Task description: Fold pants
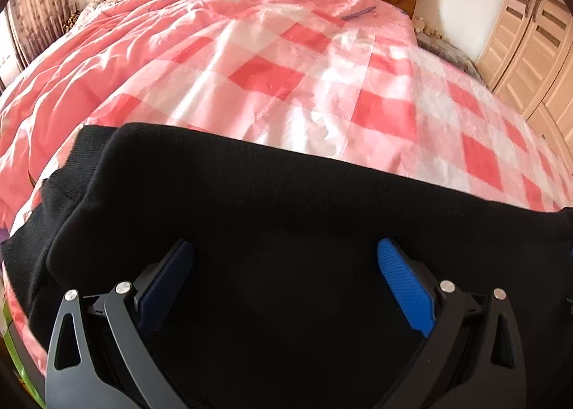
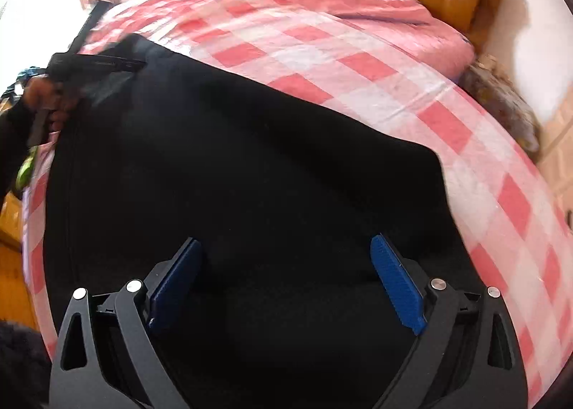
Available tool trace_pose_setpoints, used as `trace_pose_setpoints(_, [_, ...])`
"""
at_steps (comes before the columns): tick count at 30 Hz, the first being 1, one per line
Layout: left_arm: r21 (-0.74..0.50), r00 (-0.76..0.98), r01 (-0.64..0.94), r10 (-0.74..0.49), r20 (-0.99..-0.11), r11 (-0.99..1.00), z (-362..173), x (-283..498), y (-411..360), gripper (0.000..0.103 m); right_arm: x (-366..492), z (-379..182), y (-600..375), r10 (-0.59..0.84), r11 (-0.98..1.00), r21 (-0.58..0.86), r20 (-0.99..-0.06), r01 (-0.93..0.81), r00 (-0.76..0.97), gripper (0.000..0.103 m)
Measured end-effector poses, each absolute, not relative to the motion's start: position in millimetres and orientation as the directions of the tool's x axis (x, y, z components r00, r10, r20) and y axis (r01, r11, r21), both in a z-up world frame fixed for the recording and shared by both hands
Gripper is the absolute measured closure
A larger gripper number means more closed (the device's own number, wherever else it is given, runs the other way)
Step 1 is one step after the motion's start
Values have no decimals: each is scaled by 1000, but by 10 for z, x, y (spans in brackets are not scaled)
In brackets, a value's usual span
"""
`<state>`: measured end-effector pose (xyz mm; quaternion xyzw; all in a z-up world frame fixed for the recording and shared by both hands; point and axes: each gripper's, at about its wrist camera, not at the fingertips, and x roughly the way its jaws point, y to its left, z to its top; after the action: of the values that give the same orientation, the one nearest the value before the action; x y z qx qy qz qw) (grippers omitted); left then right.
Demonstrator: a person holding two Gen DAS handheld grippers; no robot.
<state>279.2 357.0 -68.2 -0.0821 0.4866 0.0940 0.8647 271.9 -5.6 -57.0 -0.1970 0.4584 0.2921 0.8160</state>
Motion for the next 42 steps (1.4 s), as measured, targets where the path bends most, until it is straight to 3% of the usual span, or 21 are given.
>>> trace_pose_setpoints(4, [-76,584,-261,95,-806,962,-355,2426,3626,2,2448,-315,325,495,671,96,-796,-736,348,12])
trace_pose_setpoints(8, [120,490,-347,289,-822,930,-421,2343,3855,2,2242,-378,1057,520,563,96,-813,-821,261,12])
trace_pose_setpoints(11, [85,474,-354,257,-843,932,-516,2300,4041,2,2086,-474,1460,549,462,168,-825,-871,132,12])
trace_pose_setpoints(14, [192,456,-308,322,-830,932,-612,2353,3945,1,1911,-698,1626,517,379,212,-856,-901,16,9])
trace_pose_setpoints(16, [220,449,-307,345,-824,926,-676,2387,3944,1,1698,-729,1484,519,322,154,-854,-934,38,7])
trace_pose_setpoints(21, [188,446,-329,328,-833,925,-689,2402,4006,1,1784,-667,1099,569,324,326,-817,-888,-93,8])
trace_pose_setpoints(28, [164,525,-326,322,-788,931,-417,2070,3616,2,1809,-514,1447,593,392,276,-805,-878,11,8])
trace_pose_setpoints(31, [224,480,-262,329,-813,939,-619,2021,3427,1,1674,-687,1659,495,390,176,-868,-904,45,4])
trace_pose_setpoints(34, [102,494,-297,244,-834,950,-707,1985,3584,1,1461,-700,1625,444,358,100,-893,-928,75,4])
trace_pose_setpoints(35, [75,485,-315,228,-844,946,-678,1990,3629,1,1442,-679,1541,450,366,102,-889,-925,80,4])
trace_pose_setpoints(38, [168,491,-333,323,-809,928,-431,1939,3328,4,1470,-507,1099,492,450,142,-864,-882,112,5])
trace_pose_setpoints(42, [105,628,-144,172,-759,984,-146,1779,2479,2,1598,-240,-4,470,711,82,-794,-698,386,5])
